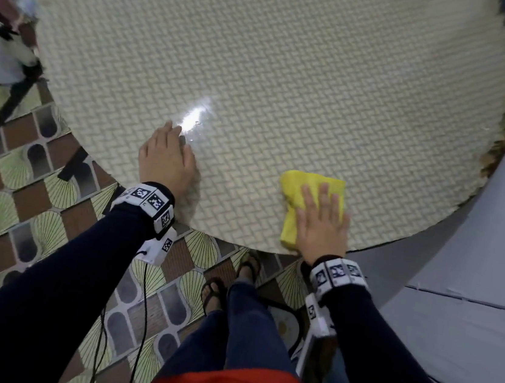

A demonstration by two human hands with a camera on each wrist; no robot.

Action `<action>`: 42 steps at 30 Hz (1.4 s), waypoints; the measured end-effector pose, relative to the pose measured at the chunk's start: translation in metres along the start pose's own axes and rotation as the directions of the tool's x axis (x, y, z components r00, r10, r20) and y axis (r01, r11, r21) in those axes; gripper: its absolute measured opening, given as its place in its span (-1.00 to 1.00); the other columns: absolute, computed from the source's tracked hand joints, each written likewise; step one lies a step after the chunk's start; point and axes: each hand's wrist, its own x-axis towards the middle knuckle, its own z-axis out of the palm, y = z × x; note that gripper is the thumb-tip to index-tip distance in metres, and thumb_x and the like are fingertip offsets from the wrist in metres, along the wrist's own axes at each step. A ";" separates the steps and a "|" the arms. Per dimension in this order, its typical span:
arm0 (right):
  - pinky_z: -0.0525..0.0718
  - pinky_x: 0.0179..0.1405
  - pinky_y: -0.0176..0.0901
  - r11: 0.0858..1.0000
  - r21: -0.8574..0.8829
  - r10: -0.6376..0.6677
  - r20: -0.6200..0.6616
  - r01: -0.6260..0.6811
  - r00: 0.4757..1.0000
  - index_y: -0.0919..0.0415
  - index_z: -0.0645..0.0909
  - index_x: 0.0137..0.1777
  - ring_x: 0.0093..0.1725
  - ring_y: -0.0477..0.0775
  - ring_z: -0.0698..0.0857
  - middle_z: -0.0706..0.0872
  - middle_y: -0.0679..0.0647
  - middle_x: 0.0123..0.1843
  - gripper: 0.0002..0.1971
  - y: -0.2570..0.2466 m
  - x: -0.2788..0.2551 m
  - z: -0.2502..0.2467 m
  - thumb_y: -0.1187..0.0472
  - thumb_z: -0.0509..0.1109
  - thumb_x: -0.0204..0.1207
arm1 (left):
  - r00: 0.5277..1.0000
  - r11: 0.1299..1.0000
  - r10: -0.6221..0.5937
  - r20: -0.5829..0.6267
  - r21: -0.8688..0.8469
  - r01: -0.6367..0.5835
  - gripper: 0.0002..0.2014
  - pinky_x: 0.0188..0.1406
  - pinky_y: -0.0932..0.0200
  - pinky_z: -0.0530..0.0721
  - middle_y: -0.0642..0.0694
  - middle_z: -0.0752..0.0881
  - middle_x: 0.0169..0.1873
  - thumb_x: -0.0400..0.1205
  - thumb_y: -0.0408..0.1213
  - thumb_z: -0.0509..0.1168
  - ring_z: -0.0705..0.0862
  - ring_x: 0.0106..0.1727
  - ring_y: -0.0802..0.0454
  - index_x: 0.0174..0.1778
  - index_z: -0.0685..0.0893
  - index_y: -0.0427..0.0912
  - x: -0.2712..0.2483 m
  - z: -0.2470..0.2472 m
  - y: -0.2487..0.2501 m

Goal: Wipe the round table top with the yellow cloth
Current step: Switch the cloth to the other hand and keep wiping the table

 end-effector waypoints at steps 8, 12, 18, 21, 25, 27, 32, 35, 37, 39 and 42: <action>-0.36 0.61 0.21 0.944 0.125 0.296 0.080 -0.304 0.952 -0.10 -0.30 0.69 0.67 0.15 -0.35 -0.39 0.12 0.70 -0.41 0.001 0.079 -0.035 -0.15 -0.23 0.72 | 0.998 0.997 -0.070 0.005 0.038 0.070 -0.54 0.58 -0.09 0.13 -0.14 0.33 0.61 0.74 -0.12 0.02 0.27 0.62 -0.06 0.56 0.38 -0.17 0.038 -0.015 -0.016; -0.40 0.59 0.22 0.939 0.135 0.299 0.137 -0.317 0.944 -0.18 -0.36 0.66 0.65 0.15 -0.42 -0.46 0.12 0.67 -0.43 -0.022 0.119 -0.052 -0.16 -0.23 0.72 | 0.994 0.994 -0.106 -0.007 0.023 0.106 -0.54 0.59 -0.09 0.12 -0.13 0.33 0.61 0.74 -0.13 0.03 0.27 0.62 -0.05 0.56 0.39 -0.17 0.057 -0.021 -0.030; -0.41 0.56 0.26 0.969 0.138 0.197 0.066 -0.204 0.978 -0.25 -0.30 0.65 0.66 0.18 -0.40 -0.41 0.13 0.69 -0.45 -0.098 0.160 -0.051 -0.20 -0.23 0.71 | 0.994 0.994 -0.112 -0.010 0.003 0.112 -0.54 0.57 -0.11 0.15 -0.16 0.32 0.62 0.75 -0.15 0.04 0.25 0.63 -0.08 0.57 0.37 -0.21 0.097 -0.036 -0.061; -0.39 0.58 0.29 0.988 0.114 0.107 0.008 -0.107 0.994 -0.22 -0.26 0.67 0.66 0.21 -0.36 -0.37 0.13 0.70 -0.46 -0.151 0.170 -0.042 -0.18 -0.23 0.72 | 0.996 0.996 -0.087 -0.020 -0.002 0.087 -0.54 0.55 -0.09 0.17 -0.15 0.34 0.61 0.74 -0.14 0.05 0.28 0.62 -0.06 0.55 0.40 -0.20 0.117 -0.040 -0.082; -0.37 0.59 0.30 0.995 0.096 0.009 -0.038 -0.005 0.999 -0.19 -0.22 0.68 0.67 0.22 -0.32 -0.33 0.10 0.71 -0.46 -0.233 0.168 -0.024 -0.15 -0.21 0.73 | 1.000 1.000 -0.016 0.017 0.003 0.016 -0.56 0.54 -0.13 0.21 -0.15 0.36 0.59 0.73 -0.16 0.07 0.32 0.59 -0.08 0.53 0.42 -0.20 0.143 -0.051 -0.116; -0.40 0.57 0.28 0.996 0.089 -0.028 -0.041 0.031 0.999 -0.17 -0.20 0.68 0.68 0.22 -0.30 -0.30 0.09 0.72 -0.46 -0.275 0.161 -0.012 -0.15 -0.20 0.73 | 0.998 0.999 0.046 0.038 0.019 -0.047 -0.56 0.53 -0.13 0.21 -0.16 0.37 0.58 0.73 -0.16 0.06 0.34 0.58 -0.08 0.52 0.43 -0.20 0.156 -0.057 -0.133; -0.40 0.59 0.24 0.986 0.015 -0.167 -0.018 0.167 0.986 -0.17 -0.15 0.69 0.69 0.19 -0.27 -0.26 0.07 0.72 -0.41 -0.340 0.116 0.016 -0.19 -0.36 0.64 | 0.983 0.986 0.160 0.088 0.032 -0.163 -0.56 0.51 -0.14 0.25 -0.16 0.39 0.58 0.73 -0.15 0.07 0.36 0.57 -0.09 0.52 0.45 -0.19 0.183 -0.066 -0.165; -0.23 0.63 0.20 0.972 0.008 -0.235 -0.021 0.235 0.972 -0.17 0.01 0.69 0.70 0.16 -0.11 -0.07 0.03 0.74 -0.47 -0.330 0.080 0.028 -0.14 -0.24 0.71 | 0.974 0.979 0.201 0.106 0.015 -0.204 -0.56 0.51 -0.14 0.25 -0.15 0.37 0.59 0.73 -0.15 0.06 0.37 0.56 -0.09 0.53 0.44 -0.19 0.192 -0.069 -0.177; -0.16 0.64 0.18 0.983 0.014 -0.182 -0.028 0.182 0.983 -0.19 0.02 0.68 0.70 0.12 -0.05 -0.03 0.00 0.73 -0.48 -0.310 0.066 0.030 -0.12 -0.22 0.72 | 0.967 0.975 0.221 0.127 0.008 -0.224 -0.56 0.53 -0.12 0.25 -0.11 0.34 0.61 0.74 -0.13 0.04 0.35 0.57 -0.04 0.54 0.41 -0.16 0.197 -0.068 -0.182; -0.20 0.63 0.16 0.998 0.052 -0.038 -0.021 0.040 0.999 -0.22 -0.06 0.67 0.71 0.10 -0.10 -0.11 -0.04 0.73 -0.48 -0.291 0.067 0.025 -0.14 -0.26 0.70 | 0.960 0.970 0.239 0.145 0.003 -0.242 -0.55 0.55 -0.12 0.24 -0.09 0.31 0.62 0.75 -0.12 0.01 0.32 0.59 0.00 0.55 0.39 -0.15 0.206 -0.068 -0.187; -0.20 0.62 0.23 0.964 0.127 0.240 -0.032 -0.234 0.970 -0.18 -0.10 0.69 0.70 0.14 -0.17 -0.19 0.01 0.73 -0.47 -0.273 0.087 0.011 -0.13 -0.25 0.72 | 0.955 0.965 0.259 0.142 0.000 -0.261 -0.55 0.55 -0.14 0.26 -0.11 0.31 0.62 0.74 -0.13 0.03 0.33 0.59 -0.04 0.55 0.40 -0.17 0.221 -0.067 -0.193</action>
